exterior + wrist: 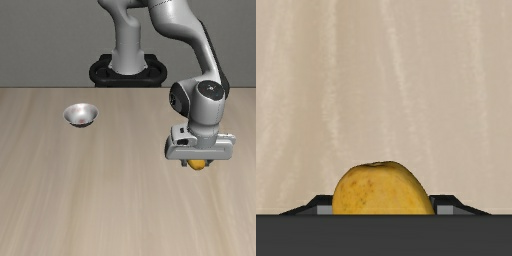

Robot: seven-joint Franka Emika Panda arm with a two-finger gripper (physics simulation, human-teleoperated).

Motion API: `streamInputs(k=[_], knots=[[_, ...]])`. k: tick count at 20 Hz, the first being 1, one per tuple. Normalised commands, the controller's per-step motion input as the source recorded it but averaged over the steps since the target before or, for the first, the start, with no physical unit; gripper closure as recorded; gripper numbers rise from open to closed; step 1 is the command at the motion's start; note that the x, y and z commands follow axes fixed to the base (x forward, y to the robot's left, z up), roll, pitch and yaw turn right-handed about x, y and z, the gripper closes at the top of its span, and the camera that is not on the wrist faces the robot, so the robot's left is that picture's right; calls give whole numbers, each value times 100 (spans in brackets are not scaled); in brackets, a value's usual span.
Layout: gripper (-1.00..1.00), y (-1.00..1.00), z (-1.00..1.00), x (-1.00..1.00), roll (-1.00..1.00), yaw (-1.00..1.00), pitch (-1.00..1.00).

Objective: Pick the mango on the table and place it on the bowl

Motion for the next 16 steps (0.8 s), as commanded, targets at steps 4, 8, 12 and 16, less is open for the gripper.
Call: streamInputs(k=[4, 8, 12, 16], knots=[[100, 0, 25, 0, 0, 0, 0], [100, 0, 0, 0, 0, 0, 0], [100, 0, 100, 0, 0, 0, 0], [100, 0, 100, 0, 0, 0, 0]])
